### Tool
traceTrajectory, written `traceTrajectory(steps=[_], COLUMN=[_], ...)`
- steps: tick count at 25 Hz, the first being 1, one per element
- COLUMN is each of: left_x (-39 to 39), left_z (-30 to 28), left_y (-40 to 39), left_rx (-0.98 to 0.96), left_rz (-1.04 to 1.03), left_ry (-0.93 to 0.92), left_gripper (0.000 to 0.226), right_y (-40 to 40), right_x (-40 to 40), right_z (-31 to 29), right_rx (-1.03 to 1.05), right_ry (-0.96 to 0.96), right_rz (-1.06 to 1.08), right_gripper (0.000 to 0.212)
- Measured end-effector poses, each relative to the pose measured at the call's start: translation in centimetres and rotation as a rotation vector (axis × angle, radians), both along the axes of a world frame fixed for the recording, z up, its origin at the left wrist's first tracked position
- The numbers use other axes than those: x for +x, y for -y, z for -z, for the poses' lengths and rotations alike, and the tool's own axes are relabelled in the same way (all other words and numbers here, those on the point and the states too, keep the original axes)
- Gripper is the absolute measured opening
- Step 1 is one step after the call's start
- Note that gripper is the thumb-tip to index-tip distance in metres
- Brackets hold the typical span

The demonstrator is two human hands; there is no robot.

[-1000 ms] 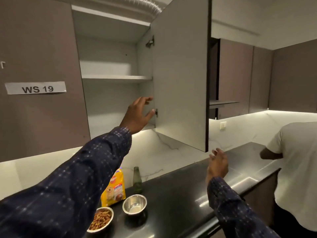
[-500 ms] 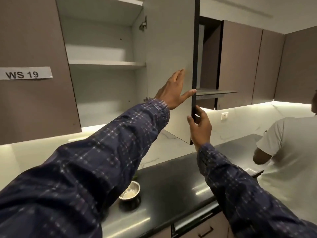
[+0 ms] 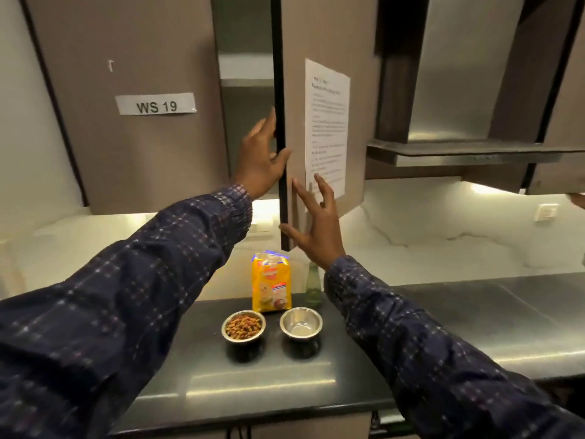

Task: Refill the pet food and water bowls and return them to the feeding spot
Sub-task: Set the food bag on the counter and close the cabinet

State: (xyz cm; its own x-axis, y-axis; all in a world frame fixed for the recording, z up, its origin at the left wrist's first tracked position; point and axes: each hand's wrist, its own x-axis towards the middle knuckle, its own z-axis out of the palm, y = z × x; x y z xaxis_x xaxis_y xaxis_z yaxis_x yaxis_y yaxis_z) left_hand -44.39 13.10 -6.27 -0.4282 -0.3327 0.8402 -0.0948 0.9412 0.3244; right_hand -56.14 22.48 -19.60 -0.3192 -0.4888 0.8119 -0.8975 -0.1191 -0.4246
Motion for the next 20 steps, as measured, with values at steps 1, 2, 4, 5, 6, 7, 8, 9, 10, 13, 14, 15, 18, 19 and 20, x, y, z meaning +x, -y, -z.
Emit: traceTrajectory(steps=[1,2,4,5,6,7,8,9,10,13,14,15,18,19,20], left_x=[1.1,1.9,3.0,3.3,3.3,3.2,3.0,2.6,2.2,0.9,0.5,0.1,-1.3,-1.6,-2.1], left_z=[0.3,0.7,1.6,2.1,2.6,3.0,3.3,3.5,3.6,3.3,3.3,3.3,3.4,3.5,3.6], left_y=[1.8,3.6,7.2,9.1,11.1,13.0,14.7,16.5,17.9,21.8,23.1,24.4,27.8,28.6,29.5], left_rx=[0.019,0.016,-0.027,-0.053,-0.078,-0.107,-0.145,-0.195,-0.248,-0.359,-0.381,-0.399,-0.414,-0.391,-0.356], left_rz=[-0.075,-0.142,-0.243,-0.271,-0.285,-0.297,-0.312,-0.333,-0.357,-0.435,-0.455,-0.475,-0.517,-0.519,-0.523], left_ry=[0.004,0.027,0.119,0.171,0.215,0.244,0.256,0.257,0.256,0.282,0.291,0.296,0.290,0.288,0.282], left_gripper=[0.081,0.081,0.083,0.086,0.089,0.092,0.094,0.096,0.097,0.096,0.096,0.095,0.094,0.094,0.094], right_y=[2.4,4.5,8.3,10.1,11.7,13.3,14.8,16.1,17.2,20.4,21.5,22.6,25.7,26.5,27.4], right_x=[0.5,0.7,0.6,0.2,-0.2,-0.7,-1.1,-1.8,-2.4,-4.5,-5.1,-5.7,-7.0,-7.3,-7.7], right_z=[0.3,0.7,1.6,1.9,2.2,2.5,2.8,2.9,3.0,2.9,2.9,3.0,3.4,3.5,3.6], right_rx=[0.051,0.102,0.205,0.241,0.254,0.255,0.252,0.251,0.255,0.276,0.285,0.290,0.275,0.269,0.267], right_ry=[-0.089,-0.191,-0.341,-0.374,-0.391,-0.403,-0.413,-0.425,-0.439,-0.495,-0.509,-0.520,-0.551,-0.555,-0.554], right_rz=[0.030,0.061,0.067,0.057,0.053,0.052,0.050,0.045,0.037,0.026,0.026,0.028,0.051,0.061,0.071], right_gripper=[0.091,0.093,0.098,0.102,0.105,0.107,0.110,0.112,0.114,0.111,0.109,0.106,0.096,0.093,0.090])
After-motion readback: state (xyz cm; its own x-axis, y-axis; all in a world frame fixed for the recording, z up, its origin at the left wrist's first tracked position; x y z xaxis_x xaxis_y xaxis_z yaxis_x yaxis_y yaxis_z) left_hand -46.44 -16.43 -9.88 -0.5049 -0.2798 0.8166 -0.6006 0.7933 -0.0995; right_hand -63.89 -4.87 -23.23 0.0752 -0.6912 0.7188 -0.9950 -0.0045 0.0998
